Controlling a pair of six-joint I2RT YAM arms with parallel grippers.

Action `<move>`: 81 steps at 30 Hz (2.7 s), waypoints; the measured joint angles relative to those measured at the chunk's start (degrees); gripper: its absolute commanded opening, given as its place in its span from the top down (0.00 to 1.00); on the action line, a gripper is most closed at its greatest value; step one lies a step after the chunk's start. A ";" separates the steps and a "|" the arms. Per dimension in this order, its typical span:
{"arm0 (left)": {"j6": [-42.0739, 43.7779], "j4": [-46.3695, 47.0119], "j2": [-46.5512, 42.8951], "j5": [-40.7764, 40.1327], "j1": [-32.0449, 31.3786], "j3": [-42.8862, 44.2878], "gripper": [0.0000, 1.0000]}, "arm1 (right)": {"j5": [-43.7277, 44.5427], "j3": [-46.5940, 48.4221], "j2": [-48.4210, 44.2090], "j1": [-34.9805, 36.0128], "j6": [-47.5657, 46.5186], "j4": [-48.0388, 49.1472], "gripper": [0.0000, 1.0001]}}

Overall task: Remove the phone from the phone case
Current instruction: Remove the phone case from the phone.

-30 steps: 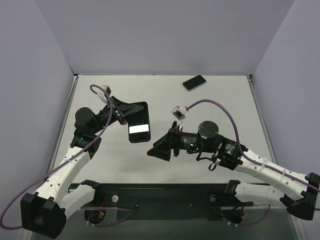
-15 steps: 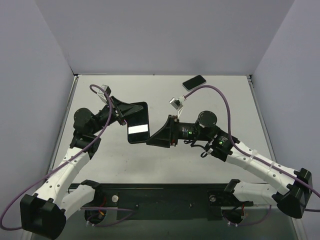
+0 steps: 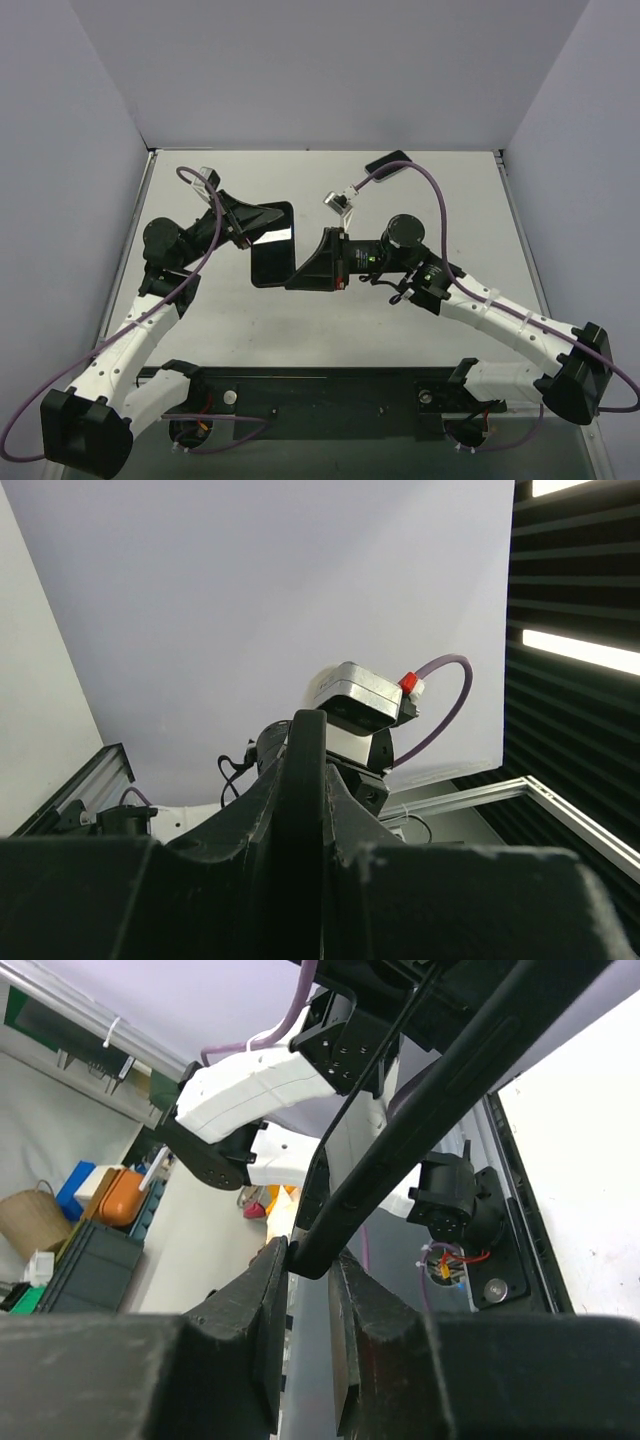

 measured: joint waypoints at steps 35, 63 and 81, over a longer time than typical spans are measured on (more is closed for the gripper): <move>-3.52 2.01 -0.59 -3.96 -3.06 -0.66 1.00 | 16.46 -2.12 -3.61 4.63 -17.99 -16.00 0.43; -1.44 -0.74 -2.80 -5.16 -3.06 -0.98 1.00 | 6.86 -0.02 0.02 4.63 -1.64 3.15 1.00; -7.54 2.34 -2.01 -3.28 -6.32 1.90 1.00 | 9.77 18.95 0.85 9.66 -37.86 -28.52 1.00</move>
